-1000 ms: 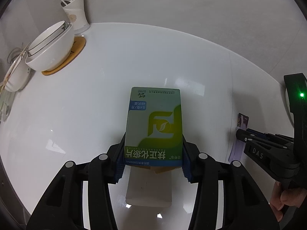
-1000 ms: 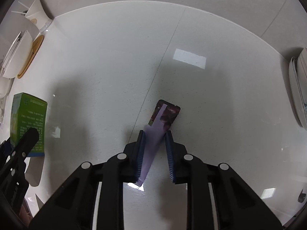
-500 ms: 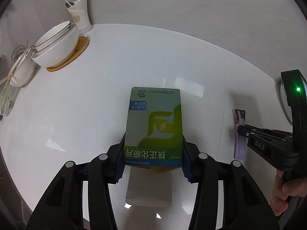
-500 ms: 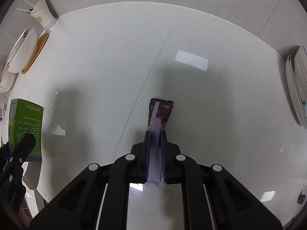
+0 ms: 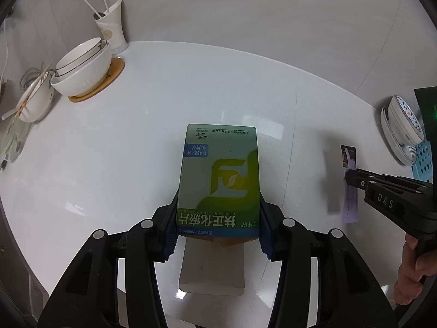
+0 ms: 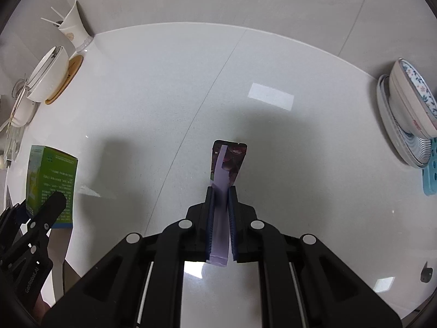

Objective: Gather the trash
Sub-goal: 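Lift the medicine box and purple packet and carry them down toward the bin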

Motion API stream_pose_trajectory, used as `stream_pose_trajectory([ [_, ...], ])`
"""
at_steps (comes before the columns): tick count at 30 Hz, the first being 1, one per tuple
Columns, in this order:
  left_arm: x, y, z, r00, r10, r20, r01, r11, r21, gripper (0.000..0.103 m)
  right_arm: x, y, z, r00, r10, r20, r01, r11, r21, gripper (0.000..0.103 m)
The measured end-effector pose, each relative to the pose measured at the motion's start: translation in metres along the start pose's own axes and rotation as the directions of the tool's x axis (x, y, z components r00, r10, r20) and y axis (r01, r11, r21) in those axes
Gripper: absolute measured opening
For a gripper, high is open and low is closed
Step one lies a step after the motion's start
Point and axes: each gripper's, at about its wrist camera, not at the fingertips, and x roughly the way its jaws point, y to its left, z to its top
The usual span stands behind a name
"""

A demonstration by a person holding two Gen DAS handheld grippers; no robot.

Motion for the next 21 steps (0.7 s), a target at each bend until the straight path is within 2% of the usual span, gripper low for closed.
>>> stream_pose_trajectory([
  [10,-0.024,-0.014,-0.027,0.999,-0.034,0.012,0.034,0.999,0.036,0.047,-0.043,-0.021,-0.037,0.998,-0.011,0.054,0.009,0.999,0.037,0.009],
  [21,-0.041,-0.028,-0.049,0.997,-0.073,0.005,0.072,0.990,0.122,0.047,-0.065,-0.031,-0.074,0.996,-0.038,0.078,0.029,0.993,0.115,0.009],
])
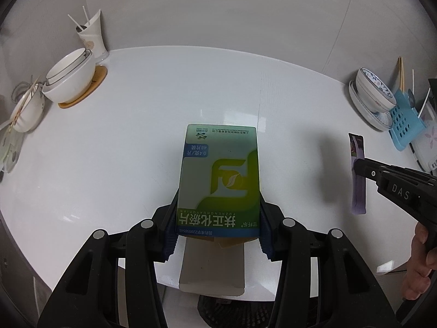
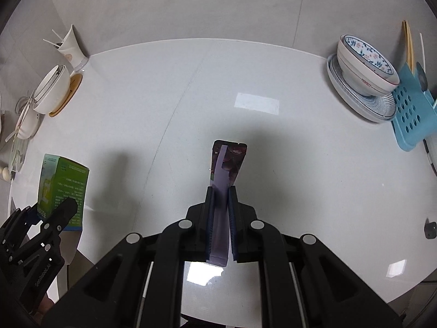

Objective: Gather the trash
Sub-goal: 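Lift the medicine box and purple packet and carry them down toward the bin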

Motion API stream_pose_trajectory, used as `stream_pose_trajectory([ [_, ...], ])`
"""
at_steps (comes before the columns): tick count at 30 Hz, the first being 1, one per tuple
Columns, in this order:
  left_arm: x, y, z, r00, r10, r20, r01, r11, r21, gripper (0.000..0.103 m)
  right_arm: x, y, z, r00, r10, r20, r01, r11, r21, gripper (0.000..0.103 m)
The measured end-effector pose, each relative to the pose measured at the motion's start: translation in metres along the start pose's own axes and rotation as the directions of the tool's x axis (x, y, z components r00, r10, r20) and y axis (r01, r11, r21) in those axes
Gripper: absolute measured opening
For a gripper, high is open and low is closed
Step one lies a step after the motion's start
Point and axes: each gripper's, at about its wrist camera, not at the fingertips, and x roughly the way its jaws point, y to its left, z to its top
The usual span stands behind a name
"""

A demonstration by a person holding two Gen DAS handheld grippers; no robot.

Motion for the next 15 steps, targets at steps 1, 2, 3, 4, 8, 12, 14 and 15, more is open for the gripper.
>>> stream_pose_trajectory([
  [1,-0.002,-0.001,-0.003,1.000,-0.003,0.001,0.003,1.000,0.007,0.047,-0.002,-0.002,-0.004,1.000,-0.003,0.003,0.003,1.000,0.003,0.009],
  [2,-0.004,-0.002,-0.005,1.000,-0.008,0.001,0.008,1.000,0.013,0.047,-0.005,-0.003,-0.009,1.000,-0.007,0.007,0.007,1.000,0.006,0.009],
  [3,-0.005,-0.002,-0.008,1.000,-0.012,0.001,0.012,1.000,0.015,0.047,-0.006,-0.004,-0.012,1.000,-0.007,0.009,0.007,1.000,0.008,0.009],
  [4,-0.007,-0.002,-0.011,1.000,-0.017,0.001,0.017,1.000,0.019,0.047,-0.008,-0.004,-0.016,1.000,-0.008,0.010,0.008,1.000,0.011,0.009],
  [8,-0.016,-0.005,-0.023,0.999,-0.033,0.007,0.033,0.999,0.035,0.047,-0.018,-0.005,-0.032,1.000,-0.013,0.028,0.013,1.000,0.016,0.009],
  [12,-0.025,-0.007,-0.037,0.999,-0.045,0.010,0.045,0.998,0.047,0.047,-0.027,-0.004,-0.050,0.999,-0.013,0.042,0.012,1.000,0.019,0.009],
  [14,-0.029,-0.008,-0.044,0.999,-0.046,0.013,0.046,0.998,0.050,0.047,-0.032,-0.004,-0.059,0.999,-0.011,0.051,0.011,1.000,0.017,0.009],
  [15,-0.032,-0.008,-0.048,0.999,-0.050,0.014,0.049,0.997,0.052,0.047,-0.034,-0.004,-0.063,0.998,-0.013,0.055,0.012,1.000,0.015,0.009],
])
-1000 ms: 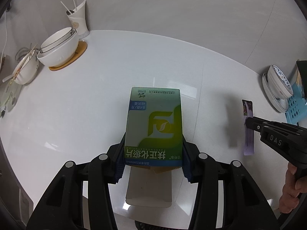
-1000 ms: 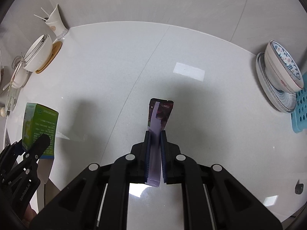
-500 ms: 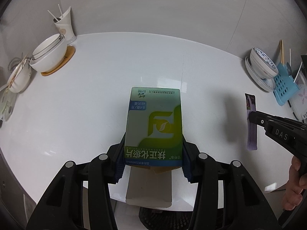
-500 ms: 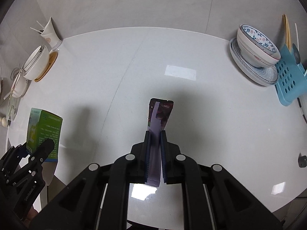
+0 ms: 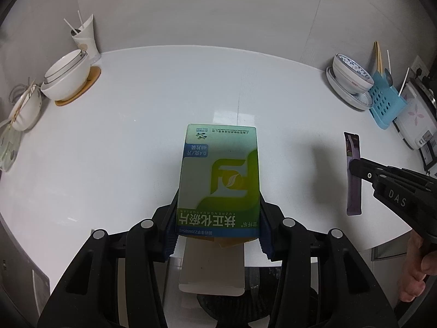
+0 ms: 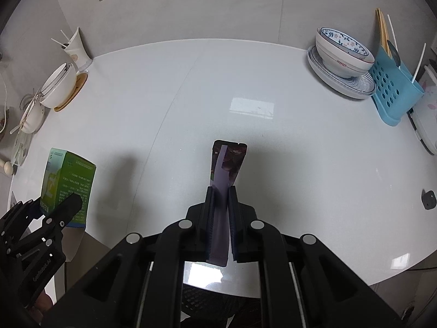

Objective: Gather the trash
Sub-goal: 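Lift the medicine box and purple packet and carry them down toward the bin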

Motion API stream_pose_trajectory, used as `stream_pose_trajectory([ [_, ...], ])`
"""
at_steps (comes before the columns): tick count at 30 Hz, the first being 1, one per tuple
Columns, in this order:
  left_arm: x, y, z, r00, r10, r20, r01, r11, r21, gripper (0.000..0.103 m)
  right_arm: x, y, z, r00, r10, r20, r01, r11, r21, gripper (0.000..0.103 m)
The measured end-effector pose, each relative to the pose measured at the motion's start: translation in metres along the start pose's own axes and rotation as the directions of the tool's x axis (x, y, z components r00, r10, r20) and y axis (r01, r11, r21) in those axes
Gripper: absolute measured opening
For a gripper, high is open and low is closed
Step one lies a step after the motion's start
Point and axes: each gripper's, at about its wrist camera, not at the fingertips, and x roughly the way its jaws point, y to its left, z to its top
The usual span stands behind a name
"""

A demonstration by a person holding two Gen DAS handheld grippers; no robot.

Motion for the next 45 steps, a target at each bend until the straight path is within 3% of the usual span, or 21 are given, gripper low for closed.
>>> stream_pose_trajectory([
  [15,-0.027,0.001,-0.058,0.999,-0.040,-0.003,0.040,0.999,0.004,0.047,-0.027,-0.003,-0.061,0.998,0.014,0.063,-0.013,1.000,-0.012,0.009],
  [26,-0.035,0.013,-0.091,1.000,-0.025,-0.006,0.025,1.000,-0.007,0.046,-0.040,0.001,-0.097,0.997,0.044,0.069,-0.041,0.998,-0.051,0.009],
  [41,-0.021,0.028,-0.170,0.998,-0.054,-0.021,0.054,0.998,-0.019,0.046,-0.021,0.015,-0.185,0.980,0.193,0.046,-0.182,0.967,-0.180,0.009],
  [45,-0.009,0.028,-0.194,0.997,-0.066,-0.027,0.066,0.998,-0.012,0.046,-0.002,0.025,-0.208,0.977,0.213,-0.003,-0.209,0.956,-0.208,0.009],
])
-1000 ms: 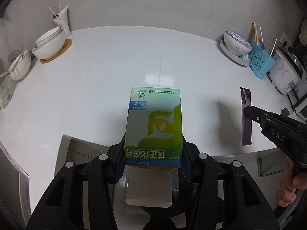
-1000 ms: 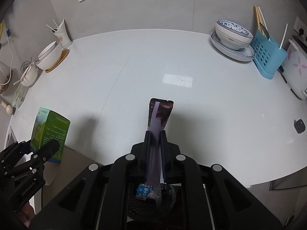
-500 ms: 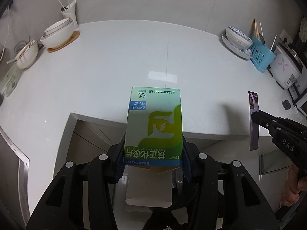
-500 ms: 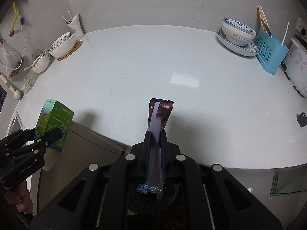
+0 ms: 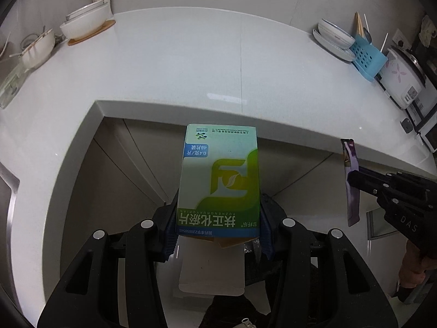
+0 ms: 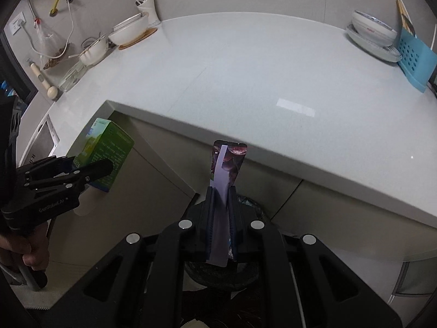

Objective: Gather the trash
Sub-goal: 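Lift the medicine box and purple packet and carry them down toward the bin, then open the left tool dropping the box while the right tool drops the packet into the bin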

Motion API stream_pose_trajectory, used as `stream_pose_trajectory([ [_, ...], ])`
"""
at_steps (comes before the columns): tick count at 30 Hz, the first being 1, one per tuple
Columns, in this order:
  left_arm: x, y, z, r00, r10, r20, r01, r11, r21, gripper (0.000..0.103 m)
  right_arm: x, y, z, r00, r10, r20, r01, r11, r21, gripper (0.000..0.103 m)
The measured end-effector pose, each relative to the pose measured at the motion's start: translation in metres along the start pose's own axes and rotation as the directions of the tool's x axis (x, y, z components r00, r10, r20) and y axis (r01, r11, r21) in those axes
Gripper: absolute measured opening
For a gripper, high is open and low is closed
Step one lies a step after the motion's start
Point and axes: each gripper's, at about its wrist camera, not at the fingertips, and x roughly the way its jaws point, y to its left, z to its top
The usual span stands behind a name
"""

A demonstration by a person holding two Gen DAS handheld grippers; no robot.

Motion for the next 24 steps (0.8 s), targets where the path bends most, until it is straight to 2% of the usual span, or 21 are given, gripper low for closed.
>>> stream_pose_trajectory([
  [4,0.022,0.002,-0.020,0.999,0.010,-0.038,-0.009,1.000,0.012,0.046,0.027,0.010,-0.020,0.999,-0.007,-0.041,0.006,1.000,-0.031,0.009],
  [13,0.065,0.010,-0.054,0.994,-0.033,-0.106,0.032,0.999,-0.016,0.046,0.094,0.015,-0.051,0.985,-0.022,-0.169,0.013,0.999,-0.052,0.010],
  [17,0.073,0.014,-0.059,0.990,-0.063,-0.123,0.059,0.998,-0.034,0.046,0.107,0.015,-0.056,0.982,-0.012,-0.188,0.004,0.999,-0.041,0.012],
  [20,0.079,0.015,-0.061,0.989,-0.057,-0.139,0.053,0.998,-0.027,0.047,0.112,0.012,-0.058,0.981,-0.008,-0.195,0.002,0.999,-0.032,0.013],
  [23,0.083,0.012,-0.062,0.987,-0.051,-0.155,0.050,0.999,-0.014,0.047,0.113,0.009,-0.058,0.981,-0.015,-0.194,0.011,1.000,-0.021,0.019],
  [24,0.084,0.011,-0.062,0.986,-0.045,-0.159,0.044,0.999,-0.009,0.047,0.111,0.006,-0.058,0.982,-0.020,-0.190,0.016,1.000,-0.018,0.024],
])
